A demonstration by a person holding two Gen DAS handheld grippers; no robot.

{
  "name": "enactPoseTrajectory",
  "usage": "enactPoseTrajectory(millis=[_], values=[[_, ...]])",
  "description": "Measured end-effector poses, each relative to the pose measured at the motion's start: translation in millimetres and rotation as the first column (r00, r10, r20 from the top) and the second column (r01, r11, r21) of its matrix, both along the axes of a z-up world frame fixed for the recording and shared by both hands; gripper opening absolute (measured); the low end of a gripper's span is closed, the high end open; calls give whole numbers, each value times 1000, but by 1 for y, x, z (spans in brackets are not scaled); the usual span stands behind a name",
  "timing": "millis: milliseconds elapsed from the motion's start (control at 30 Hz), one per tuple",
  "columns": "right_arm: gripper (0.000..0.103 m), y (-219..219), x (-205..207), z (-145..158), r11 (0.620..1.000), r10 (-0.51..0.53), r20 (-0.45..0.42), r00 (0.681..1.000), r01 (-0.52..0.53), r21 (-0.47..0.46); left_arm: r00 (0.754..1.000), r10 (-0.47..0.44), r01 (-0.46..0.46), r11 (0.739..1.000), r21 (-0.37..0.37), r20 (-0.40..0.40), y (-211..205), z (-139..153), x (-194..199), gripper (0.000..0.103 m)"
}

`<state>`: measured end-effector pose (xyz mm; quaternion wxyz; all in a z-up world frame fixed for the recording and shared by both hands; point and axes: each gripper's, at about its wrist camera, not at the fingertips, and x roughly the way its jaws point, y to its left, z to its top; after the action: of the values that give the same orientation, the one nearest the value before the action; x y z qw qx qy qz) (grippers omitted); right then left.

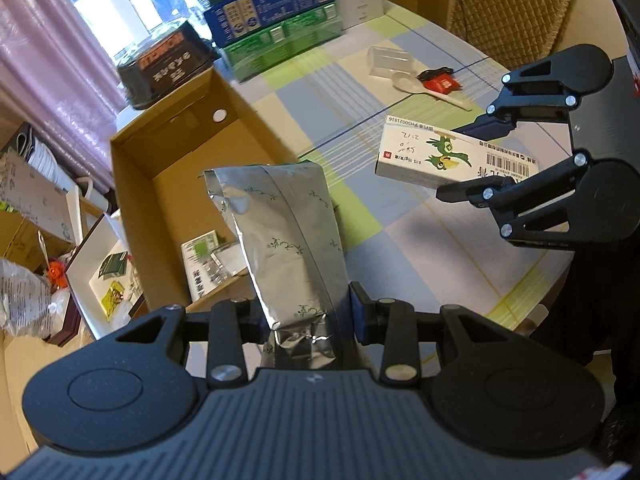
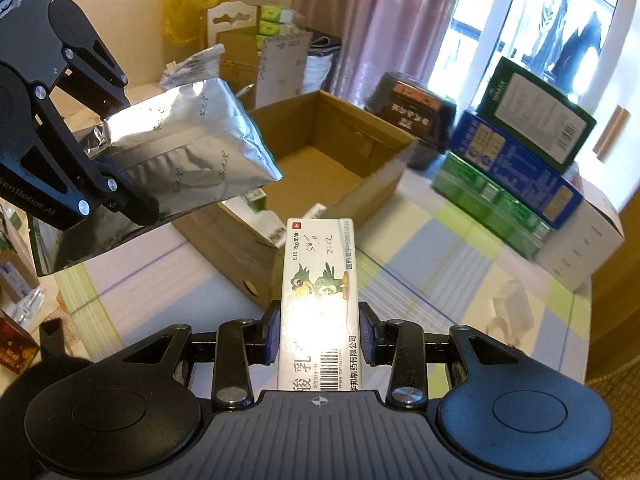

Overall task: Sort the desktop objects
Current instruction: 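Carry the foil bag and white box over the cardboard box with both tools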

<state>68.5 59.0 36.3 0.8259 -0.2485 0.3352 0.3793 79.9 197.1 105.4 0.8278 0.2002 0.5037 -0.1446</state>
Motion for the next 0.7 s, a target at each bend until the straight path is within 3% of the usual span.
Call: enactPoseTrajectory(millis=[333,700], values=[[36,24,19,0,999,2,-42,999,0,41,998,61,-61,998,-22,-4,34,3,15,32],[36,48,55,21,990,-51,-75,996,60,127,990,138,-138,989,-59,12,63,11,53,32]])
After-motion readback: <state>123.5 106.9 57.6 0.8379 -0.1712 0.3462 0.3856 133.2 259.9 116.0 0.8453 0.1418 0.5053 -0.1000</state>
